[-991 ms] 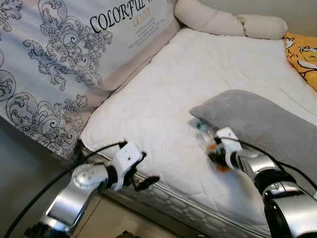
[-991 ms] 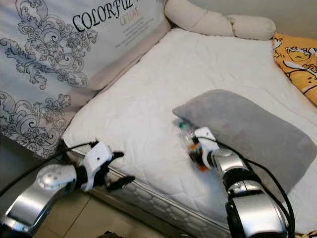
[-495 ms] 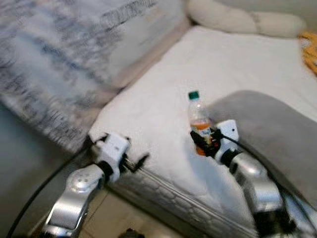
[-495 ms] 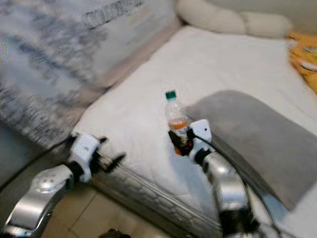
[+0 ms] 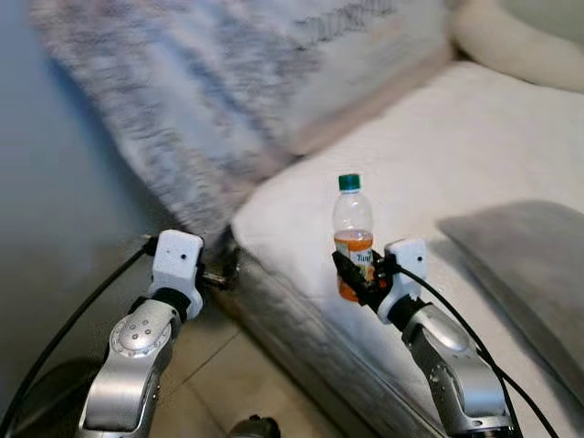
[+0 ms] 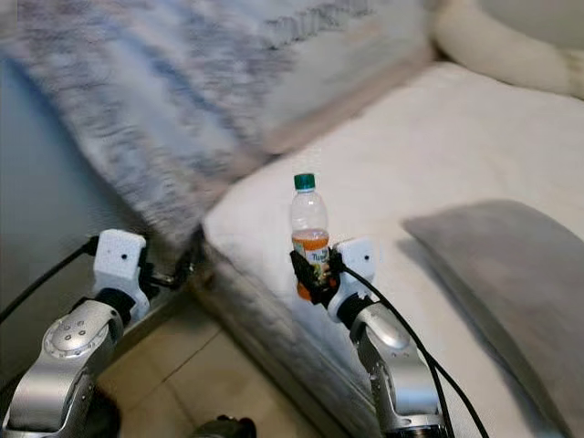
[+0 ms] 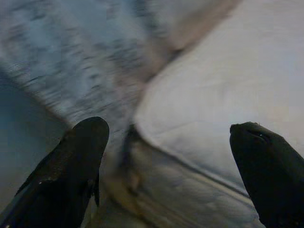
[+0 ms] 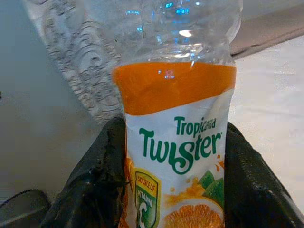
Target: Clean up the room
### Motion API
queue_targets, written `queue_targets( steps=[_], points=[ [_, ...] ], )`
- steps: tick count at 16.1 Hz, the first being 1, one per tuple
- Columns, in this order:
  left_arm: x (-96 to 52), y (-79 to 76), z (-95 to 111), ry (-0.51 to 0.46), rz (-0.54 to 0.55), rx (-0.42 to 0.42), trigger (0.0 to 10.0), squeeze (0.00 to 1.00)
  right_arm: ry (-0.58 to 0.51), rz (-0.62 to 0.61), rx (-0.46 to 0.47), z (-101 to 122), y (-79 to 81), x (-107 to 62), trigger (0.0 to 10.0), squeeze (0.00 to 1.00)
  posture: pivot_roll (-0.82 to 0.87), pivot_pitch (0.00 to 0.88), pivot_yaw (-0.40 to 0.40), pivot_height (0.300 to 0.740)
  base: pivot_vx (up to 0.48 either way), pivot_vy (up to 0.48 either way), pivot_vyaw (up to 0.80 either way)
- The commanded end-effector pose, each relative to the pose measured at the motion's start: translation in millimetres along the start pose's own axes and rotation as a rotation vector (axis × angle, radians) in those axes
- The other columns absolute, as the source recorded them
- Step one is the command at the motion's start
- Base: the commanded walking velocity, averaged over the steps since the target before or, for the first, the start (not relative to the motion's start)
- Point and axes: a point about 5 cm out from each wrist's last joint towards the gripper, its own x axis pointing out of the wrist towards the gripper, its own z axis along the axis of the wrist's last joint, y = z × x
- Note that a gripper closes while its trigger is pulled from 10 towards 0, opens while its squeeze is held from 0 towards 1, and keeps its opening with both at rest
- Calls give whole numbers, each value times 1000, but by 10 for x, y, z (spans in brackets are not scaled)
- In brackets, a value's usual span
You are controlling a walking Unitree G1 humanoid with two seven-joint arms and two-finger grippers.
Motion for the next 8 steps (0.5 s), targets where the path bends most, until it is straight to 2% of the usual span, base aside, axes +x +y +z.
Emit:
queue_targets(
  steps=[1,2,3,5,6,8],
  points=[
    [10,31,45,-15,38,9,10000,286,-26,-29,2,90,-24,6,10000,0,39,0,73,740,0,0,800],
    [19,38,55,-22,55,-13,10000,118,-35,-52,29,99,-54,9,10000,0,49,0,60,740,0,0,800],
    [24,63,41,-3,80,-8,10000,0,-32,-94,67,71,-89,3,10000,0,49,0,56,740,0,0,800],
    [20,91,55,-1,112,-25,10000,0,-18,-108,54,47,-100,-15,10000,0,43,0,54,740,0,0,800],
    [17,101,100,-26,134,4,10000,0,6,-166,61,14,-152,-68,10000,0,57,0,32,740,0,0,800],
    [-1,146,126,-20,136,27,10000,0,44,-191,51,-42,-172,-125,10000,0,35,0,21,740,0,0,800]
  ],
)
